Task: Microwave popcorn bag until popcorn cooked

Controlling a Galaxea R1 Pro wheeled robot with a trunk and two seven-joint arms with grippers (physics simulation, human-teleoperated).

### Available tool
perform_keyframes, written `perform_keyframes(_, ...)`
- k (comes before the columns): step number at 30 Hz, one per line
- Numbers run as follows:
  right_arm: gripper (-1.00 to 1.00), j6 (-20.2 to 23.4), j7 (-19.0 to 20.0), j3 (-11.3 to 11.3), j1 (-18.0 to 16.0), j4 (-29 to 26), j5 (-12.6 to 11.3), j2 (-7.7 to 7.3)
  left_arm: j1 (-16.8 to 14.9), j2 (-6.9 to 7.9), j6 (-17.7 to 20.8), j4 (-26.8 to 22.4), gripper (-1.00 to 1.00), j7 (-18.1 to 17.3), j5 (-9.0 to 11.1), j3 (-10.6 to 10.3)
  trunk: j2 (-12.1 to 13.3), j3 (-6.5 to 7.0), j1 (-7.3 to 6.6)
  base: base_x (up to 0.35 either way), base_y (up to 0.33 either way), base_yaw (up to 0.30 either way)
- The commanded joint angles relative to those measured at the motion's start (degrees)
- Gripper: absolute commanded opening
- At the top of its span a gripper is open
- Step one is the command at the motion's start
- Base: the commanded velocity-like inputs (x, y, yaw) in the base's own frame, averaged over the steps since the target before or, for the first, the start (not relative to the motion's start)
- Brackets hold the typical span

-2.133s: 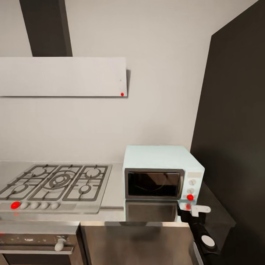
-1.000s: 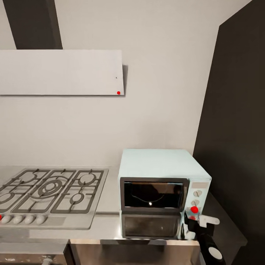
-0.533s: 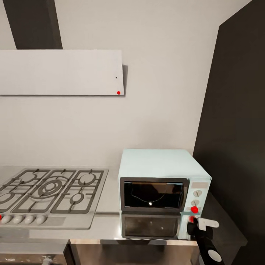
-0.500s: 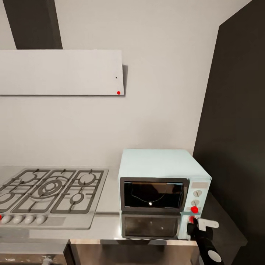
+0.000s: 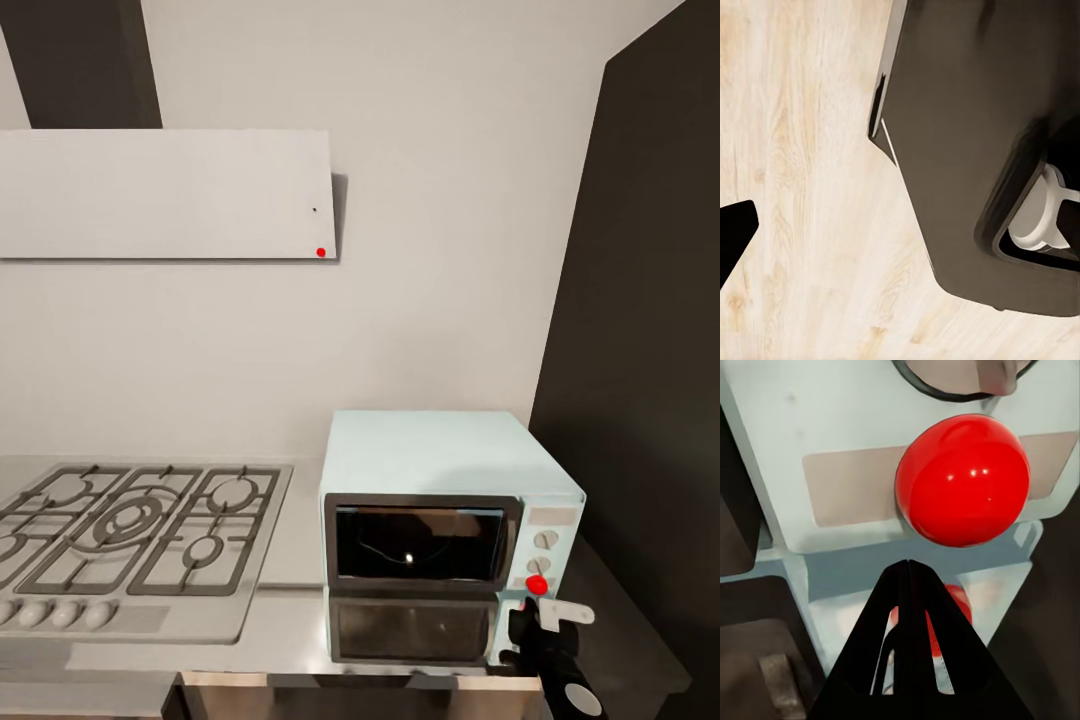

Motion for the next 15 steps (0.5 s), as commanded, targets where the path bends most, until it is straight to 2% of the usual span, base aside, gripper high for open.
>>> perform_keyframes(1,-1.00,-0.2,-0.1,-0.2,0.0,0.0,0.6,0.04,0.1,-0.01,0.4,-0.2,1.00,-0.2,-0.2,0.4,0.0,0.00,0.02,0.010,0.000,0.000)
perform_keyframes(7,-1.00,-0.2,-0.1,-0.2,0.0,0.0,0.6,-0.02,0.1,-0.11,0.4,-0.2,1.00,-0.2,-0.2,0.4,0.0,0.00,0.02,0.135,-0.128,0.000)
perform_keyframes(15,-1.00,-0.1,-0.1,-0.2,0.0,0.0,0.6,-0.02,0.1,-0.03,0.4,-0.2,1.00,-0.2,-0.2,0.4,0.0,0.00,0.02,0.006,-0.006,0.000)
